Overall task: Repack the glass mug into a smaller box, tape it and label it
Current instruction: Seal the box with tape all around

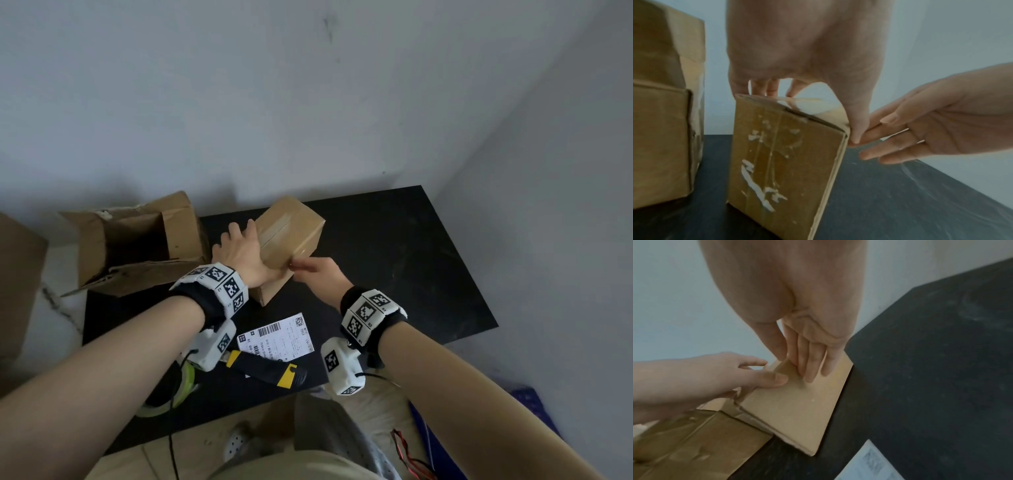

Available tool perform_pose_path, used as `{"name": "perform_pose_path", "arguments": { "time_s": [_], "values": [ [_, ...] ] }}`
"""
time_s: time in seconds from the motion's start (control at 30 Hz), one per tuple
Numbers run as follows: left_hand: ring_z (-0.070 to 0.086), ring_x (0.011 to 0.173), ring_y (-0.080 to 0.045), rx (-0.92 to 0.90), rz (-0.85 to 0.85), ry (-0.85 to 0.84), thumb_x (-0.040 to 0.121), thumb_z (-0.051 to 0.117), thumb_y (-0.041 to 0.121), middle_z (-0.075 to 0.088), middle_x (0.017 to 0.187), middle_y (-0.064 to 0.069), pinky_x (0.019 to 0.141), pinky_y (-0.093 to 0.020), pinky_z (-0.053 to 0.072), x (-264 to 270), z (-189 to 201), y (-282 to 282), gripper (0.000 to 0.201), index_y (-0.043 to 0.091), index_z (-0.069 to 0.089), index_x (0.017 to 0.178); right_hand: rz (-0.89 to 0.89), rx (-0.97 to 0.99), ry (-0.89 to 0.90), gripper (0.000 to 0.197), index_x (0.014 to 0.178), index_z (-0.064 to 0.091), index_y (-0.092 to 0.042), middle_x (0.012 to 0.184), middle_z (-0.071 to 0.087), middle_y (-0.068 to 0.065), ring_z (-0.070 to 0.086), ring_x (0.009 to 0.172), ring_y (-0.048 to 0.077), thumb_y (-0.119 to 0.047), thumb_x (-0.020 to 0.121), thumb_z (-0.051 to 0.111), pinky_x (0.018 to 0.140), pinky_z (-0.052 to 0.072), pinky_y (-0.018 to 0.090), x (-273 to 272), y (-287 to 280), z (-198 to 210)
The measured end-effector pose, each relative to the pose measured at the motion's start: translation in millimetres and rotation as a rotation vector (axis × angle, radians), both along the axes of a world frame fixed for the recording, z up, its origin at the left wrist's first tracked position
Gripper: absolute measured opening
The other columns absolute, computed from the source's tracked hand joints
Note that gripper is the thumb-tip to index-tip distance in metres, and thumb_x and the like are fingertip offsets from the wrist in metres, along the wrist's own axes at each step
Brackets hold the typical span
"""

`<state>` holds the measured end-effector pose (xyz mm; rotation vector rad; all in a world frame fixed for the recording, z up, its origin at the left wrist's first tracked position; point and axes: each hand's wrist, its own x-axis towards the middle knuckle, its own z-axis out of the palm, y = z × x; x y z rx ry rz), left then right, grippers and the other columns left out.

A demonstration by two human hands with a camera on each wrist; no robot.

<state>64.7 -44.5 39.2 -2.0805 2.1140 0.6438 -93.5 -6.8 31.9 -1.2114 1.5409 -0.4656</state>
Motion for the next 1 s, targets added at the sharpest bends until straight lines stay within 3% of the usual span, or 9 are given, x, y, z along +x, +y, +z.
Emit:
{"name": "perform_pose_path", "arguments": {
  "time_s": [0.1, 0.17, 0.23, 0.37, 0.47, 0.63, 0.8, 0.93, 1.0],
  "values": [
    [0.034, 0.127, -0.036, -0.014, 0.106, 0.127, 0.075, 0.062, 0.062, 0.028, 0.141, -0.017, 0.102, -0.049, 0.034, 3.0, -4.6, 4.5, 0.100, 0.015, 0.010, 0.148, -0.129, 0.114, -0.150, 0.046, 0.135, 0.052, -0.012, 0.120, 0.056, 0.002, 0.053, 0.106, 0.009, -0.003, 0.090, 0.052, 0.079, 0.042, 0.016, 4.2, 1.8, 0.7],
    [0.033, 0.130, -0.035, -0.006, 0.228, 0.302, 0.089, 0.056, 0.041, 0.030, 0.144, -0.016, 0.105, -0.047, 0.034, 9.8, -6.2, 5.1, 0.077, 0.014, 0.015, 0.148, -0.157, 0.172, -0.197, 0.050, 0.138, 0.047, -0.018, 0.132, 0.053, 0.000, 0.050, 0.121, 0.017, -0.006, 0.090, 0.053, 0.087, 0.047, 0.029, 3.7, 0.6, 2.2],
    [0.037, 0.131, -0.032, 0.008, 0.318, 0.470, 0.093, 0.052, 0.023, 0.032, 0.145, -0.015, 0.107, -0.043, 0.036, 18.0, -10.2, 6.6, 0.063, 0.011, 0.021, 0.147, -0.144, 0.184, -0.213, 0.054, 0.139, 0.044, -0.021, 0.134, 0.051, 0.001, 0.049, 0.123, 0.022, -0.006, 0.089, 0.056, 0.095, 0.046, 0.043, 4.4, -0.5, 5.7],
    [0.046, 0.125, -0.026, 0.039, 0.370, 0.688, 0.087, 0.052, 0.004, 0.042, 0.138, -0.012, 0.105, -0.039, 0.040, 26.2, -21.3, 19.5, 0.057, 0.012, 0.037, 0.141, -0.144, 0.154, -0.260, 0.067, 0.142, 0.036, -0.019, 0.132, 0.049, 0.008, 0.051, 0.120, 0.027, 0.005, 0.084, 0.059, 0.094, 0.049, 0.043, 8.5, -7.4, 5.6],
    [0.041, 0.130, -0.025, 0.059, 0.416, 0.798, 0.085, 0.055, -0.002, 0.040, 0.142, -0.010, 0.108, -0.042, 0.037, 28.6, -25.2, 28.9, 0.065, 0.014, 0.032, 0.143, -0.139, 0.119, -0.233, 0.068, 0.141, 0.038, -0.012, 0.124, 0.052, 0.015, 0.053, 0.117, 0.030, 0.014, 0.081, 0.057, 0.096, 0.049, 0.046, 10.1, -12.9, 4.9],
    [0.032, 0.137, -0.021, 0.026, 0.364, 0.780, 0.086, 0.061, 0.001, 0.033, 0.149, -0.007, 0.112, -0.034, 0.031, 29.5, -26.2, 35.9, 0.072, 0.014, 0.025, 0.147, -0.162, 0.126, -0.242, 0.066, 0.139, 0.043, -0.010, 0.117, 0.054, 0.017, 0.056, 0.115, 0.034, 0.019, 0.080, 0.054, 0.096, 0.049, 0.045, 8.2, -20.9, 2.2],
    [0.035, 0.136, -0.021, 0.035, 0.350, 0.813, 0.090, 0.059, 0.008, 0.034, 0.149, -0.005, 0.112, -0.039, 0.033, 29.2, -23.3, 42.0, 0.069, 0.015, 0.022, 0.147, -0.123, 0.110, -0.173, 0.065, 0.140, 0.041, -0.014, 0.126, 0.054, 0.015, 0.055, 0.117, 0.030, 0.013, 0.083, 0.056, 0.097, 0.049, 0.046, 8.5, -20.1, 3.4],
    [0.047, 0.127, -0.026, 0.020, 0.293, 0.693, 0.092, 0.055, 0.011, 0.040, 0.146, -0.008, 0.106, -0.040, 0.040, 35.0, -16.9, 49.3, 0.061, 0.015, 0.027, 0.146, 0.033, -0.088, 0.174, 0.052, 0.135, 0.049, -0.016, 0.125, 0.059, 0.008, 0.057, 0.115, 0.023, -0.005, 0.086, 0.061, 0.097, 0.048, 0.036, 11.7, -13.3, 9.9],
    [0.051, 0.122, -0.025, -0.020, 0.208, 0.490, 0.093, 0.053, 0.014, 0.045, 0.141, -0.008, 0.100, -0.040, 0.045, 41.6, -9.6, 56.5, 0.054, 0.017, 0.033, 0.143, 0.130, -0.216, 0.366, 0.040, 0.129, 0.054, -0.015, 0.126, 0.057, 0.006, 0.056, 0.113, 0.022, -0.011, 0.090, 0.056, 0.091, 0.048, 0.031, 15.4, -5.5, 17.2]
  ]
}}
